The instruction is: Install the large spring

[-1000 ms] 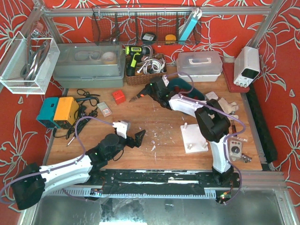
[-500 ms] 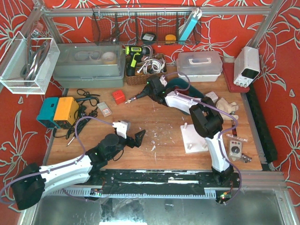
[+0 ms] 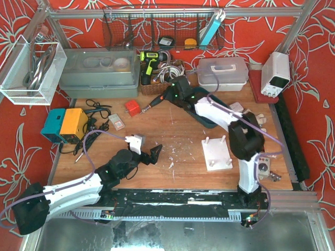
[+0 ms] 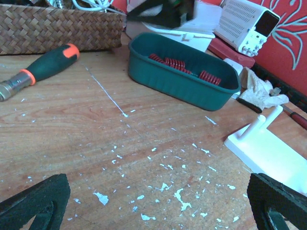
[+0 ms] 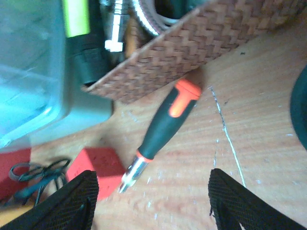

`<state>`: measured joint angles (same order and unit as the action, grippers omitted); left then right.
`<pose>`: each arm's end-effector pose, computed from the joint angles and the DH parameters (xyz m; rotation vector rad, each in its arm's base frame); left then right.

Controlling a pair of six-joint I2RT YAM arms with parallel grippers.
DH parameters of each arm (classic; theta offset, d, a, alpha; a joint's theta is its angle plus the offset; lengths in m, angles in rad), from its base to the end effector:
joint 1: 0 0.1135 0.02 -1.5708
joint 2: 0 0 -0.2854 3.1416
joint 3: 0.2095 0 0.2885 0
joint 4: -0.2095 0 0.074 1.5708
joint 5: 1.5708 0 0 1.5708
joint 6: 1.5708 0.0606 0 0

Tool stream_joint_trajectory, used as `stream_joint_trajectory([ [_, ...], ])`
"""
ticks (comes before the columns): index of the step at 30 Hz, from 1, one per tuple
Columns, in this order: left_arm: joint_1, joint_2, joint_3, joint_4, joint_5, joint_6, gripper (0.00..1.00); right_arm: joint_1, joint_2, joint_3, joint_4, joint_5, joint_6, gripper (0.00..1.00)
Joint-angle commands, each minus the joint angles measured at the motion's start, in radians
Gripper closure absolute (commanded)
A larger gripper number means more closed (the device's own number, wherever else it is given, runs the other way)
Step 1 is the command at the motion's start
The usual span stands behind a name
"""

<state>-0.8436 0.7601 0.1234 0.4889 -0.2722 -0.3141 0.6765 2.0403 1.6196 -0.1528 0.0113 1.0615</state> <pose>0.1495 -0.1435 0.1711 0.2572 1.7343 -0.6216 0.4248 0.3402 0.2345 0.4502 2.2726 0.9550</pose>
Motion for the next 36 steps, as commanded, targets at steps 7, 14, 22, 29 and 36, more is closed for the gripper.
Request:
stream_joint_trajectory([
  [7, -0.003, 0.027, 0.015, 0.064, -0.018, 0.007, 0.0, -0.005, -0.529, -0.302, -0.262, 0.036, -0.598, 0.35],
  [14, -0.002, 0.134, 0.104, 0.024, 0.034, -0.06, 0.0, -0.006, -0.705, -0.442, -0.441, 0.252, -0.816, 0.41],
  [22, -0.003, 0.291, 0.263, -0.063, 0.092, -0.035, 0.0, -0.097, -0.66, -0.443, -0.448, 0.274, -0.838, 0.61],
  [29, -0.003, 0.367, 0.204, 0.066, 0.115, 0.066, 0.0, -0.224, -0.477, -0.326, -0.393, 0.203, -0.875, 0.7],
  [36, -0.003, 0.354, 0.172, 0.104, 0.13, 0.102, 0.0, -0.228, -0.259, -0.178, -0.388, 0.228, -0.953, 0.73],
])
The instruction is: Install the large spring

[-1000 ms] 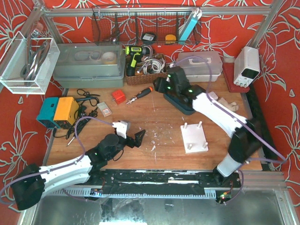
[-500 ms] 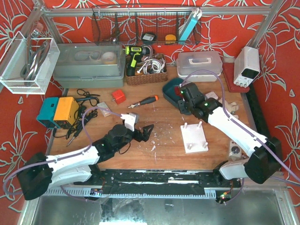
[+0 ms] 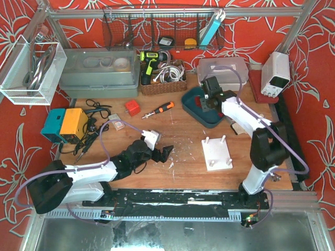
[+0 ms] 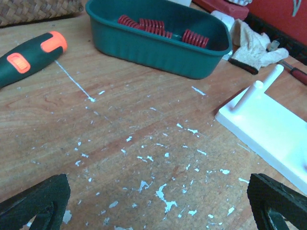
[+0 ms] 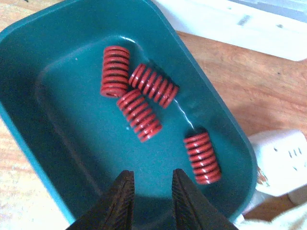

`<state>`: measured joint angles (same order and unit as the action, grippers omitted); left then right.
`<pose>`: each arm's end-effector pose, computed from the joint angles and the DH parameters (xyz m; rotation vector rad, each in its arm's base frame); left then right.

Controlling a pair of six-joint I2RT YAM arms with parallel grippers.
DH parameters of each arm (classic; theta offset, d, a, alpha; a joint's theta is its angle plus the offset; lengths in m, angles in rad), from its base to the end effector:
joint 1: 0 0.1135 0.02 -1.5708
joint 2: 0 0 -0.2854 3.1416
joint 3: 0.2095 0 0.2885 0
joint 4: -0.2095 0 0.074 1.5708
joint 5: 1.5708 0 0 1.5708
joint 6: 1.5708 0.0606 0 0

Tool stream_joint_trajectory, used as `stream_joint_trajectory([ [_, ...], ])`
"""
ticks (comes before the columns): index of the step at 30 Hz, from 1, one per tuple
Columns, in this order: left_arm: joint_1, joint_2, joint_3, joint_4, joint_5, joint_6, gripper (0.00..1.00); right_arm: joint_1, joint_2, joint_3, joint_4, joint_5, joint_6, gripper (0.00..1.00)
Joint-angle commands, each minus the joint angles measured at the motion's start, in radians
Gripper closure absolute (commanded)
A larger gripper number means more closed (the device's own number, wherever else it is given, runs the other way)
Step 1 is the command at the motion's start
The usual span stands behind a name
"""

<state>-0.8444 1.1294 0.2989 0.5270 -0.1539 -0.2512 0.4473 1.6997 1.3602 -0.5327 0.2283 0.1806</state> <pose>0.1799 -0.1886 0.1637 0.4555 1.8612 -0.6061 0.3921 0.1729 0.2573 -0.2207 2.4025 0.0083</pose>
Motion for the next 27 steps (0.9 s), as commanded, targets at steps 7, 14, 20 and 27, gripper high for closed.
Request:
stream_joint_trajectory([
  [7, -0.002, -0.031, -0.013, 0.071, 0.011, 0.036, 0.0, -0.032, 0.245, 0.216, -0.07, -0.098, -0.189, 0.73],
  [14, -0.003, -0.014, -0.008, 0.075, 0.019, 0.03, 0.0, -0.03, 0.303, 0.238, 0.044, -0.129, -0.088, 0.7],
  [20, -0.002, -0.003, -0.002, 0.069, 0.016, 0.03, 0.0, -0.03, 0.419, 0.352, 0.011, -0.136, -0.063, 0.66],
  [27, -0.002, -0.014, -0.002, 0.062, 0.015, 0.031, 0.0, -0.029, 0.515, 0.465, -0.035, -0.099, -0.01, 0.64],
])
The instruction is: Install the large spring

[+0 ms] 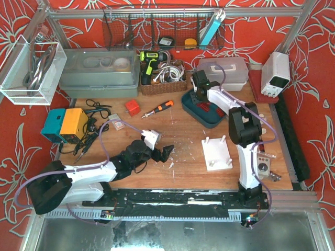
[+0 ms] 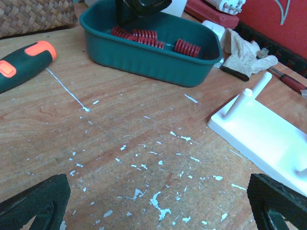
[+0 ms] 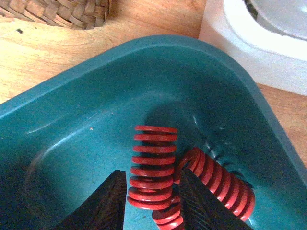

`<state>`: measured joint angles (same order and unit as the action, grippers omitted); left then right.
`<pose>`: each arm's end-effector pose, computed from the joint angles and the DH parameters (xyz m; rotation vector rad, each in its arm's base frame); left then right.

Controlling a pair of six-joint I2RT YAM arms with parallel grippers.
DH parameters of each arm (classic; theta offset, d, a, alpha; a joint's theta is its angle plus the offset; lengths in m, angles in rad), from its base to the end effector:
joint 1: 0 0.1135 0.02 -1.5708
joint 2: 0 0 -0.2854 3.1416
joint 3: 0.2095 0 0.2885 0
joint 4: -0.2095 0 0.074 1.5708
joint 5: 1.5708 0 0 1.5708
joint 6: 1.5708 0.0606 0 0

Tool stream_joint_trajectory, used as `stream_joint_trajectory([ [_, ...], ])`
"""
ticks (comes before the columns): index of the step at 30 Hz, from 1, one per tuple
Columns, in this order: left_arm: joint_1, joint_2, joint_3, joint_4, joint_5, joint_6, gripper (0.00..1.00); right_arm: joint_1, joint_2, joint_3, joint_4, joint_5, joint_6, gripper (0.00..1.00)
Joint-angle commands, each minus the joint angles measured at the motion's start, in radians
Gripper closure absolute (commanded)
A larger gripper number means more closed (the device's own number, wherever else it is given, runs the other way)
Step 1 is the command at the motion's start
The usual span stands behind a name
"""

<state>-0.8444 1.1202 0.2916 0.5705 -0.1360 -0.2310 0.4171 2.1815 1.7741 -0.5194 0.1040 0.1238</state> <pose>0.1790 -0.1891 0.1688 0.4712 1.8128 -0.6285 0.5028 0.2159 0.1832 -0.3214 2.4722 0.0971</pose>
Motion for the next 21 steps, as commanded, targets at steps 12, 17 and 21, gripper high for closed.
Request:
stream_joint_trajectory([
  [12, -0.002, -0.023, -0.001, 0.02, -0.002, 0.006, 0.0, 0.002, 0.123, 0.128, -0.087, 0.077, 0.093, 0.63],
  [17, -0.002, -0.025, -0.001, 0.019, -0.002, 0.004, 0.0, 0.002, 0.167, 0.172, -0.106, 0.061, 0.108, 0.63],
  [21, -0.002, -0.026, -0.001, 0.018, -0.002, 0.004, 0.0, 0.001, 0.208, 0.213, -0.129, 0.064, 0.122, 0.61],
])
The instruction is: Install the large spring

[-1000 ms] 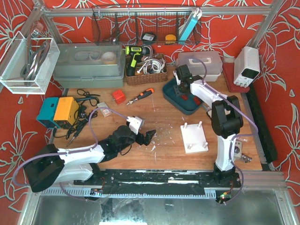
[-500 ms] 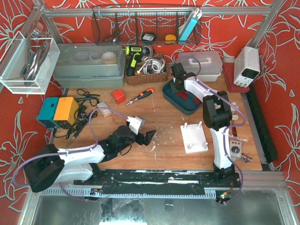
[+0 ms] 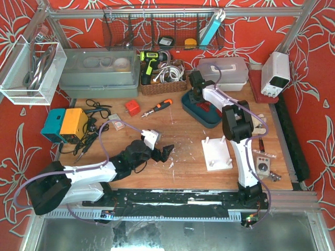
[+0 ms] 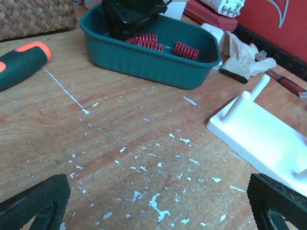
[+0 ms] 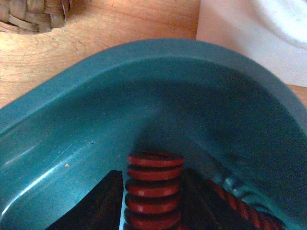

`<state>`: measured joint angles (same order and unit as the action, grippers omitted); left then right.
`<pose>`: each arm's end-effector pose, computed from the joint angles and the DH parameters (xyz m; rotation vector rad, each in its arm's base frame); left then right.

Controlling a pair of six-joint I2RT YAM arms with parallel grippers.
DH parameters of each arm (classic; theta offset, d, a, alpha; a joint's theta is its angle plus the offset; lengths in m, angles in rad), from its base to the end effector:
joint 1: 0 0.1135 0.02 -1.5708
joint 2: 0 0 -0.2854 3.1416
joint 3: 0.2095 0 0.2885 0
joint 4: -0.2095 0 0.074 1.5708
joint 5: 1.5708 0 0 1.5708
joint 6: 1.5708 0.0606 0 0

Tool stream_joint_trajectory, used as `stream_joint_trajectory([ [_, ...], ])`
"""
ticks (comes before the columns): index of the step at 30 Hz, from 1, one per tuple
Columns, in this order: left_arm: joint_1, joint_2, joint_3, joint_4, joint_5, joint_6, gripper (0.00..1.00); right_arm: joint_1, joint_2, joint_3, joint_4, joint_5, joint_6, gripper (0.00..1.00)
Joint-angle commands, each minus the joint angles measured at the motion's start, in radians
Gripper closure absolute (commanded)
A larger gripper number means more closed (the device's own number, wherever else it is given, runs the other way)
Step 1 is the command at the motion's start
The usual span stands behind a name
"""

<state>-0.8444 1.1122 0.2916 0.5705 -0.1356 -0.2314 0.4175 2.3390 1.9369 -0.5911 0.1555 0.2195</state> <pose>0.1787 -0.1888 0.1707 0.4684 1.8056 -0.6326 0.5290 0.2244 0.1514 -0.1930 2.5391 0.0485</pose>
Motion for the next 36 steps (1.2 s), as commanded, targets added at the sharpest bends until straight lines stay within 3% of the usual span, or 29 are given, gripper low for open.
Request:
stream_joint_trajectory([
  [1, -0.002, -0.018, 0.0, 0.018, -0.002, 0.005, 0.0, 0.001, 0.062, 0.065, -0.071, 0.018, 0.028, 0.61],
  [10, -0.002, -0.022, -0.002, 0.016, -0.004, 0.006, 0.0, 0.001, 0.094, 0.098, -0.094, 0.027, 0.044, 0.61],
  [18, -0.002, -0.026, -0.007, 0.022, -0.005, 0.006, 0.0, 0.001, 0.058, 0.085, -0.097, 0.033, 0.031, 0.8],
  [28, -0.002, 0.009, -0.004, 0.048, 0.04, -0.017, 0.01, 0.009, -0.223, -0.13, -0.002, 0.002, 0.044, 0.98],
  [36, -0.002, 0.0, -0.03, 0.11, 0.103, -0.057, 0.15, 0.056, -0.53, -0.429, 0.15, -0.068, 0.084, 1.0],
])
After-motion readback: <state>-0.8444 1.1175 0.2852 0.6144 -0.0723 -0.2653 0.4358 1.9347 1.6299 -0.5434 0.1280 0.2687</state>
